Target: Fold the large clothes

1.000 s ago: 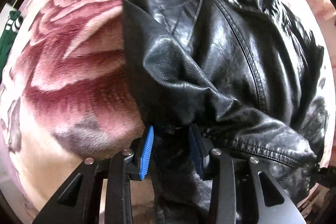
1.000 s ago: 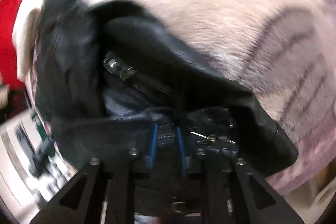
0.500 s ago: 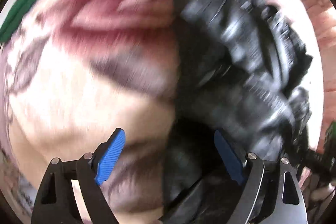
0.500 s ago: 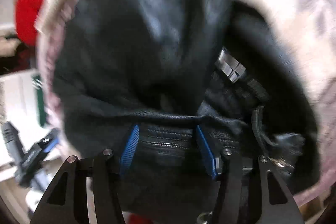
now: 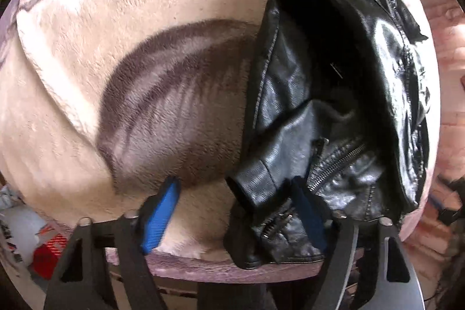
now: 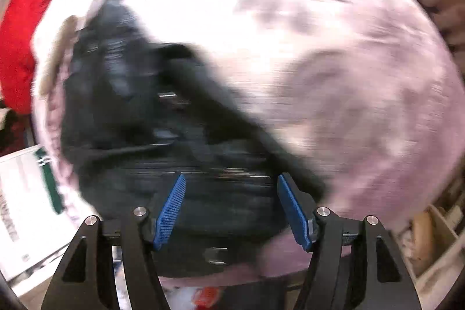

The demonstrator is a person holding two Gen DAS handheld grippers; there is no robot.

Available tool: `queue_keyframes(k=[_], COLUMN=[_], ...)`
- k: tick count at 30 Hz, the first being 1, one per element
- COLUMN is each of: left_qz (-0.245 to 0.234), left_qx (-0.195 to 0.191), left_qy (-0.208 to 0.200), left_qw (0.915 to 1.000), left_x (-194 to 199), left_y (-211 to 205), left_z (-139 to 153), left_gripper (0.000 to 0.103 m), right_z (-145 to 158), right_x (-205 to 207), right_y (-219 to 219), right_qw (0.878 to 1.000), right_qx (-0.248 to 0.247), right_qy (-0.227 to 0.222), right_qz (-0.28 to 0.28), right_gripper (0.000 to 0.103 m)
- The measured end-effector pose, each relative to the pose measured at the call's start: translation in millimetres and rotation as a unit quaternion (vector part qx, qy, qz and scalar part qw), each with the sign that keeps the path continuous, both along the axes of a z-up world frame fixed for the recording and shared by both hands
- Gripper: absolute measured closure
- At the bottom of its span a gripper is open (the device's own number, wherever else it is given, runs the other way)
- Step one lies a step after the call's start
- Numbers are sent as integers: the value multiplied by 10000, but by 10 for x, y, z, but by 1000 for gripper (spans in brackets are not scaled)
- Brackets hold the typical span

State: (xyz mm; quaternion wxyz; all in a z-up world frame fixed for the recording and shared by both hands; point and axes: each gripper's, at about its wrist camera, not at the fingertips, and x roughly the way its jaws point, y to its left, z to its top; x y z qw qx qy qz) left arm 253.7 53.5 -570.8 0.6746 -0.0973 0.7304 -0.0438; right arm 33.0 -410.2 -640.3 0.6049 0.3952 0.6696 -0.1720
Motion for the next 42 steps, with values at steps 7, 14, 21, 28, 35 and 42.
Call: queue_keyframes(k=[7, 14, 21, 28, 35, 42], left_qz=[-87, -18, -22, 413, -53, -753], left_qx=[-305, -158, -102, -224, -373, 188], left_qy=[-360, -420, -230, -85, -830, -1227], left_qw=[9989, 9990, 9997, 9989, 9958, 9894], left_x=[-147, -122, -82, -66, 649, 1435], left_y=[-53, -42, 63, 73, -684, -1157], left_z=[71, 170, 207, 739, 785, 425], left_gripper=[88, 91, 91, 74, 44, 85], right_z=[-521, -401, -543, 50, -23, -290], right_x=[-435, -417, -479, -97, 627, 1574], right_y=[-195, 70, -49, 73, 769, 1542], right_qw=[9980, 9949, 9946, 9964, 9829, 9659], right_qx=[581, 977, 978, 262, 648, 993], right_qy=[101, -220, 355, 295, -317, -932], right_qz=[-216, -134, -9, 751, 1695, 2203], right_gripper=[39, 96, 97, 46, 46, 47])
